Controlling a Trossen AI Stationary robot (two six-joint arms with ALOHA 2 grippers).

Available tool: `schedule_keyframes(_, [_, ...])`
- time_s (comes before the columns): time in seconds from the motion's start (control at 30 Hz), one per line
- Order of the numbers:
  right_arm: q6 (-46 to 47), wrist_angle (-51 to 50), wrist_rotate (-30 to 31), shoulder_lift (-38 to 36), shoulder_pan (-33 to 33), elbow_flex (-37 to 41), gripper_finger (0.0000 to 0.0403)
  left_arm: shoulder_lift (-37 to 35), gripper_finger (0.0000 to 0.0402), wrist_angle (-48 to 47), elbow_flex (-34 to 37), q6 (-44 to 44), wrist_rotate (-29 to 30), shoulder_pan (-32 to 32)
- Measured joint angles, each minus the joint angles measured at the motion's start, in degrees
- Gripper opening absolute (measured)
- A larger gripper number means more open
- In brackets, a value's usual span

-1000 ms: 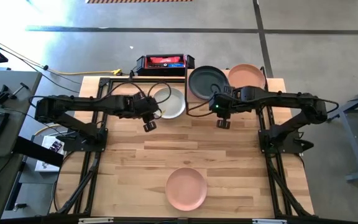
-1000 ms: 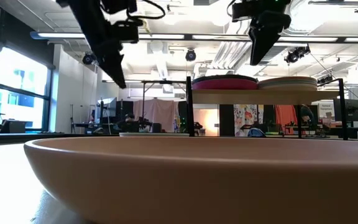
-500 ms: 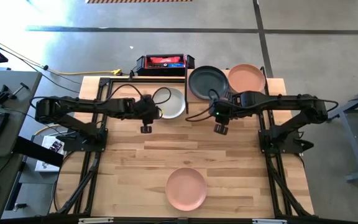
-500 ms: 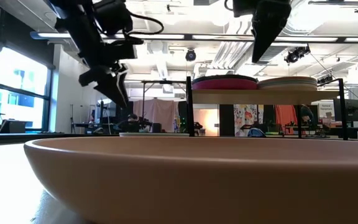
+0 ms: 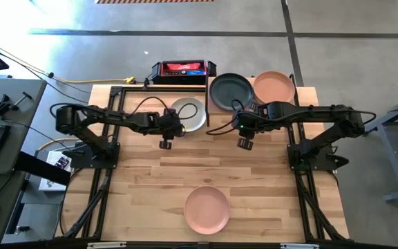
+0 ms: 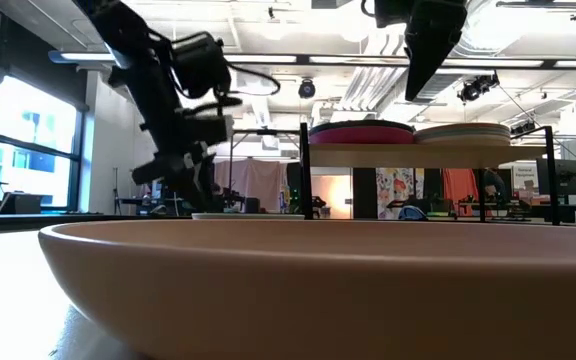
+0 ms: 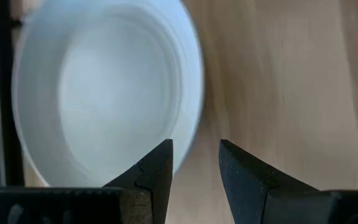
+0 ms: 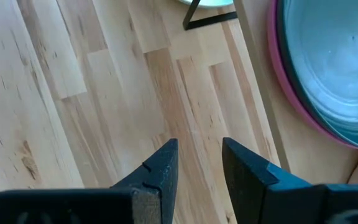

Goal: Place and stack plates onto a shelf
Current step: Put the light gray plate on top of the black plate

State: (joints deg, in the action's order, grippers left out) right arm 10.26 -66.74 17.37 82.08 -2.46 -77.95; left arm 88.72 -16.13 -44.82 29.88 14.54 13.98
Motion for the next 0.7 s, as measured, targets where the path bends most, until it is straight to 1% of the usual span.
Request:
schedule_keyframes(0.13, [0.22, -0.03, 0.02, 0.0, 0.0, 0.0, 0.0103, 2.63, 0.012, 0.02, -0.02, 0.82, 0.48, 0.0])
schedule_keyframes(0.33, [0.24, 0.11, 0.01, 0.0, 0.0, 0.0, 0.0103, 6.01, 0.012, -0.31, -1.2, 1.8, 2.94, 0.27])
schedule_keyframes(0.57, [0.48, 0.32, 0.02, 0.0, 0.0, 0.0, 0.0103, 9.47, 0.012, -0.2, -4.13, 1.91, 3.16, 0.65])
schedule_keyframes(0.7, [1.66, 0.32, 0.02, 0.02, 0.0, 0.0, 0.0103, 10.35, 0.0115, -0.26, -4.83, 4.55, 3.24, 0.63])
